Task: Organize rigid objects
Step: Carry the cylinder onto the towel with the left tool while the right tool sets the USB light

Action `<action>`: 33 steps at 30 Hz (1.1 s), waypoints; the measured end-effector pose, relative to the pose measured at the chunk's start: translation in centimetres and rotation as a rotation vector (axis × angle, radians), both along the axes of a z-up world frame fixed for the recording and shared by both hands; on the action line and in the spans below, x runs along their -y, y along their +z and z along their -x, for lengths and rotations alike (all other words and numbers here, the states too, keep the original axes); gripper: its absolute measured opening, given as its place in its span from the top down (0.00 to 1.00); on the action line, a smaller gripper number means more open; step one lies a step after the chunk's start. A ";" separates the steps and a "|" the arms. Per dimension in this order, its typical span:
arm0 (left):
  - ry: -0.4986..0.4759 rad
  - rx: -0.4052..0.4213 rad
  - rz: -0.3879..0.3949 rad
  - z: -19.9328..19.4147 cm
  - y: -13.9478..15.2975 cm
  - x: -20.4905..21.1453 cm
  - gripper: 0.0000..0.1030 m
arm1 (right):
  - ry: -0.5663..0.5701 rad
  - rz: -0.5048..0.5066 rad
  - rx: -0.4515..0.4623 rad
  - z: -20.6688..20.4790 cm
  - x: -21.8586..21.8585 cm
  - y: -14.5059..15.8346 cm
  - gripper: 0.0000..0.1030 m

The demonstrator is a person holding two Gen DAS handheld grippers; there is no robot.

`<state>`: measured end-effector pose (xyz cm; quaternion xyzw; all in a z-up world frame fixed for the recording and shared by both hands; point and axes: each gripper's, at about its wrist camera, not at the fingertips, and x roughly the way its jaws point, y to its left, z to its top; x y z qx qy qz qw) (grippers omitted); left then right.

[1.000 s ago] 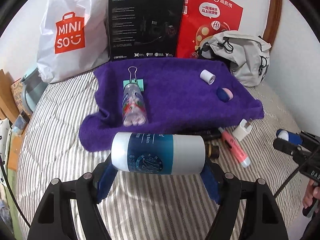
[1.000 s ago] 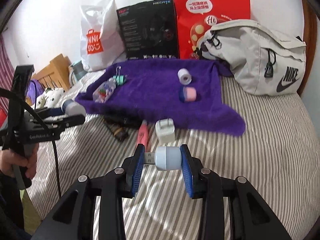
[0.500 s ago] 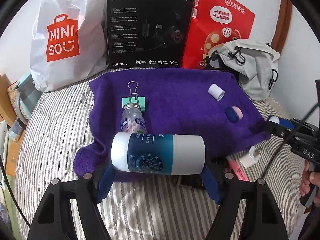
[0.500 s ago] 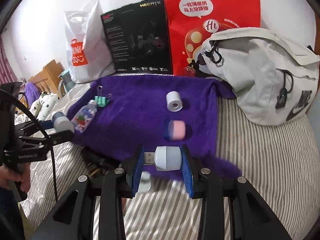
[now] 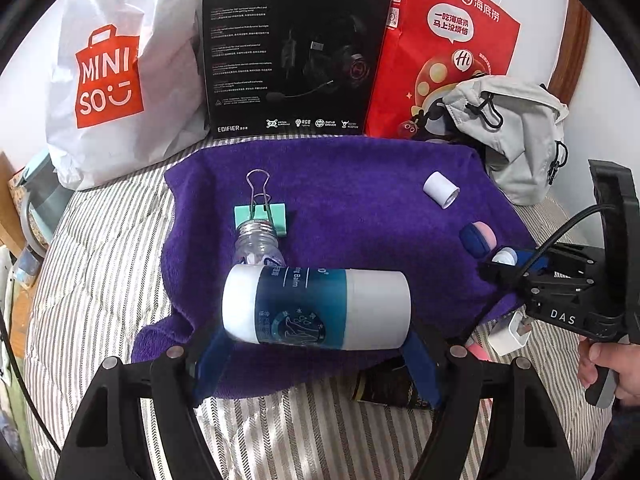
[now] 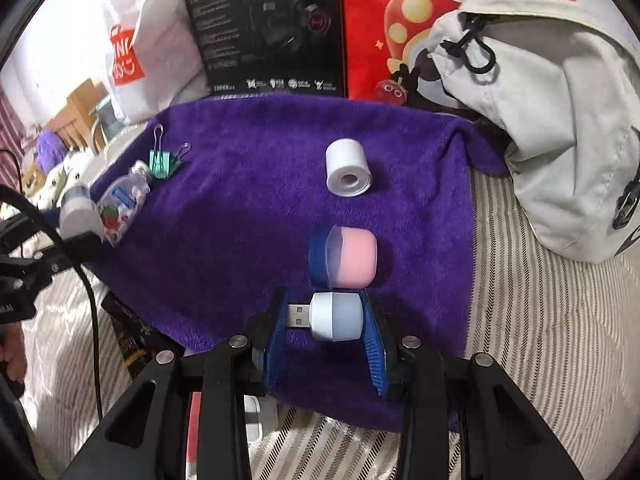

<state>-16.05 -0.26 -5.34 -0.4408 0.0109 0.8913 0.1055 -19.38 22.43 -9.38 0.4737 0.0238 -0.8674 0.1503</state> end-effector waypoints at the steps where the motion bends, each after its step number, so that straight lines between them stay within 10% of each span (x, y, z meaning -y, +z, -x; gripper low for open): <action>1: 0.001 0.001 0.000 0.0 0.0 0.0 0.27 | -0.001 0.008 0.005 0.0 -0.1 -0.1 0.65; 33: -0.115 0.030 0.190 4.3 -2.7 -7.7 0.27 | -0.109 0.057 -0.048 -12.0 -5.3 4.0 0.42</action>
